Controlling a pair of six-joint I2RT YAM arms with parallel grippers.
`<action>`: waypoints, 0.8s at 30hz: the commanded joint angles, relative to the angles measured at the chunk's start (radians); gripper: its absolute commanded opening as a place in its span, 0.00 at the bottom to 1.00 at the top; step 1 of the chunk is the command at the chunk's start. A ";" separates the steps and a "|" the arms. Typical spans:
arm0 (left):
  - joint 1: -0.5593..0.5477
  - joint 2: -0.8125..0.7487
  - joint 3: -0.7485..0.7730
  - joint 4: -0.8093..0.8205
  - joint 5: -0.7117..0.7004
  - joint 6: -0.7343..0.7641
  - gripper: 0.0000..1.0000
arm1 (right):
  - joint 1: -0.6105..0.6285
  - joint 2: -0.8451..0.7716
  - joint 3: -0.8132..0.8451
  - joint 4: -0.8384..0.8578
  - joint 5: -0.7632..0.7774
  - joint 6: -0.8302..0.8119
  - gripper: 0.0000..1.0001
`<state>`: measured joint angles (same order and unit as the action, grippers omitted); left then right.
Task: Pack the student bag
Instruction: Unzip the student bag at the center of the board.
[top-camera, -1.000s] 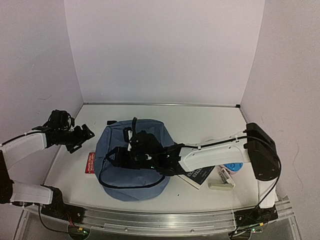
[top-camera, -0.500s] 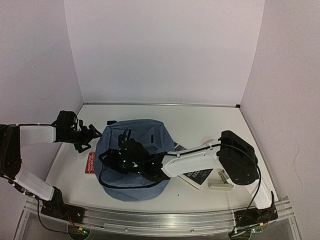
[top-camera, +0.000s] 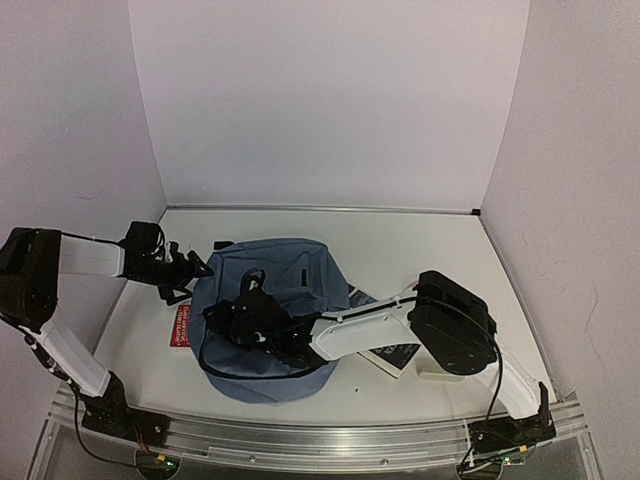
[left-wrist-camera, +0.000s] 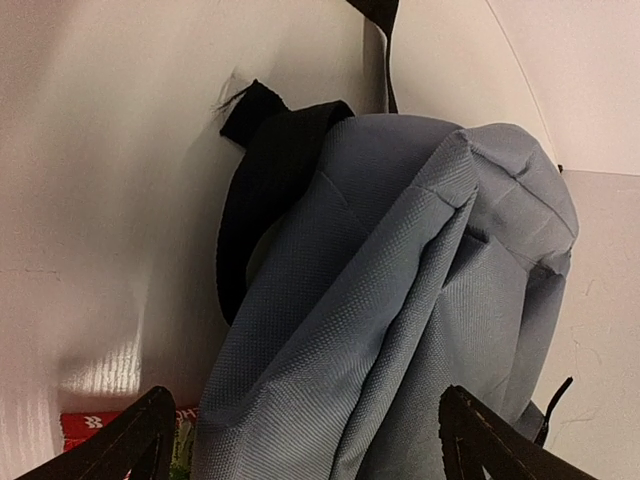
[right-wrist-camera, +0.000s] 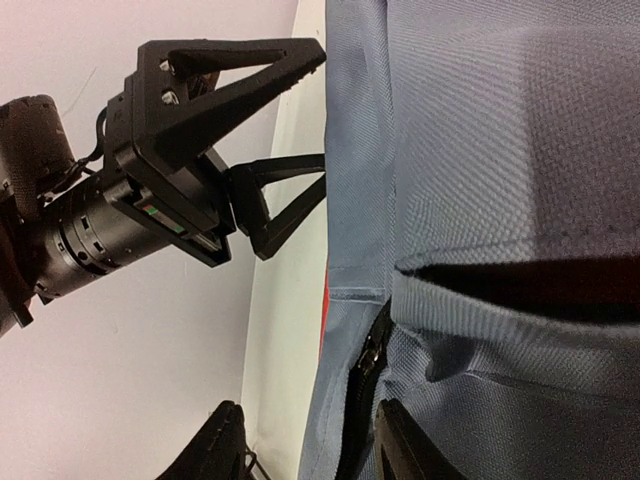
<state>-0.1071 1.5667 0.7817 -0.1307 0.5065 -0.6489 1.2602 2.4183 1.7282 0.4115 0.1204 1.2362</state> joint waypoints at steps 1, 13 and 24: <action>-0.024 0.026 0.056 0.003 0.016 0.051 0.90 | 0.001 0.064 0.072 0.033 0.029 0.038 0.42; -0.050 0.120 0.094 -0.015 0.001 0.073 0.49 | -0.027 0.106 0.095 0.035 0.101 0.090 0.35; -0.057 0.128 0.088 -0.022 -0.020 0.071 0.01 | -0.062 0.140 0.127 0.011 0.132 0.118 0.26</action>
<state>-0.1546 1.6943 0.8494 -0.1539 0.4961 -0.5794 1.2206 2.5247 1.8151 0.4408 0.2023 1.3376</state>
